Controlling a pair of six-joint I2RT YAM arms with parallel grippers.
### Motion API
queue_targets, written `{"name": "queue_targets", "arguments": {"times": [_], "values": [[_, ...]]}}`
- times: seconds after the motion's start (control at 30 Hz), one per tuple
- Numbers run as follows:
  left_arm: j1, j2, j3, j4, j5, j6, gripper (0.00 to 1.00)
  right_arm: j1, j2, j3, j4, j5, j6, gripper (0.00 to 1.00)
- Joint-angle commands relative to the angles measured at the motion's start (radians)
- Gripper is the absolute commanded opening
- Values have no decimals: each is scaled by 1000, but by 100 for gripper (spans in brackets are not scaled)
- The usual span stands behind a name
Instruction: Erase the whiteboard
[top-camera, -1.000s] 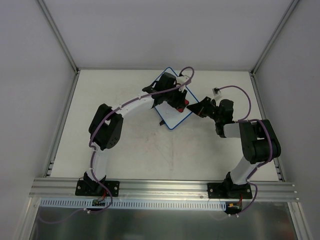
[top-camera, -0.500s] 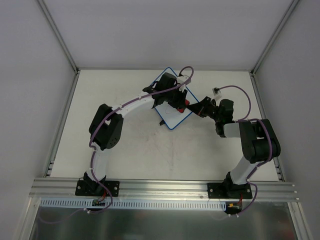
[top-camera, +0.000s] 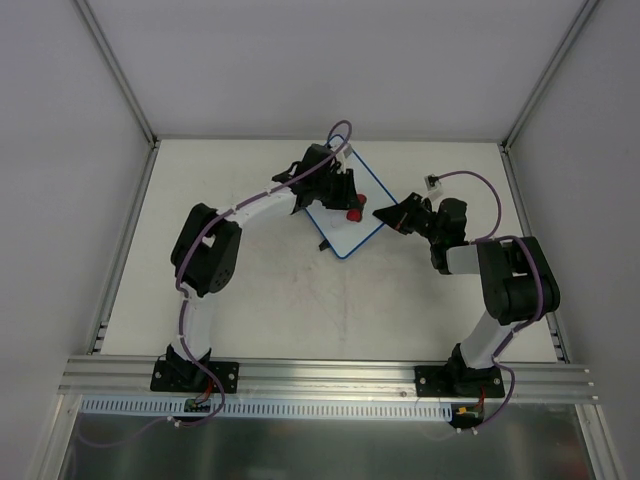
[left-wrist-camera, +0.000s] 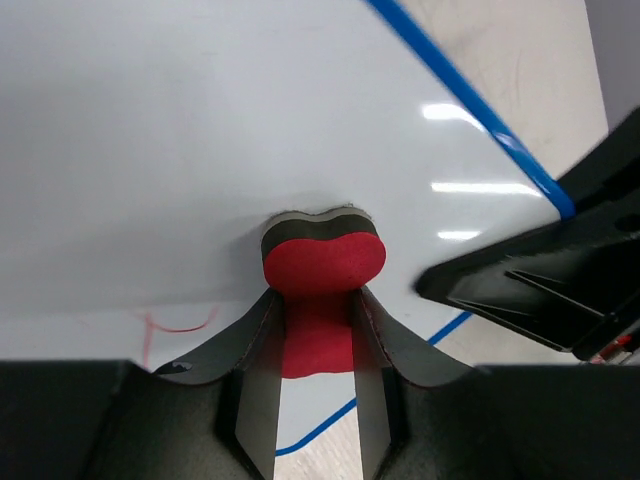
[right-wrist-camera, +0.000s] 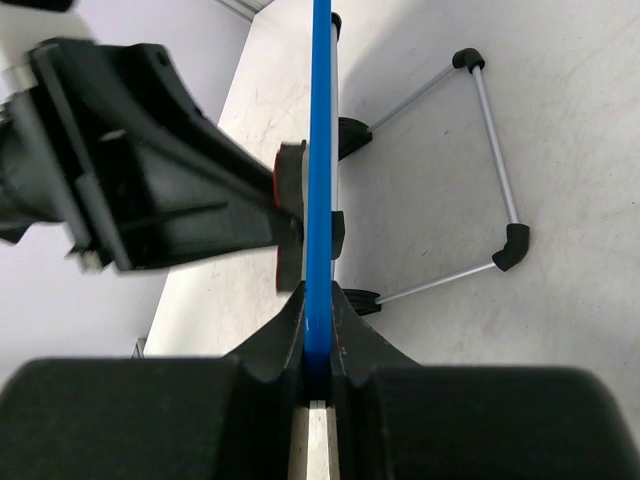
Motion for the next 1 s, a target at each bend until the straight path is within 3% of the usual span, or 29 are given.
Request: {"name": "queue_targets", "arguments": {"times": [0.0, 0.33, 0.73, 0.97], "values": [[111, 126, -94, -64, -78, -136, 0, 42, 4, 25, 65, -95, -40, 0], [136, 59, -229, 12, -136, -225, 0, 33, -2, 21, 70, -97, -34, 0], [84, -26, -304, 18, -289, -206, 0, 32, -13, 15, 78, -98, -29, 0], [-21, 15, -224, 17, -255, -67, 0, 21, -16, 12, 78, -103, -28, 0]]}}
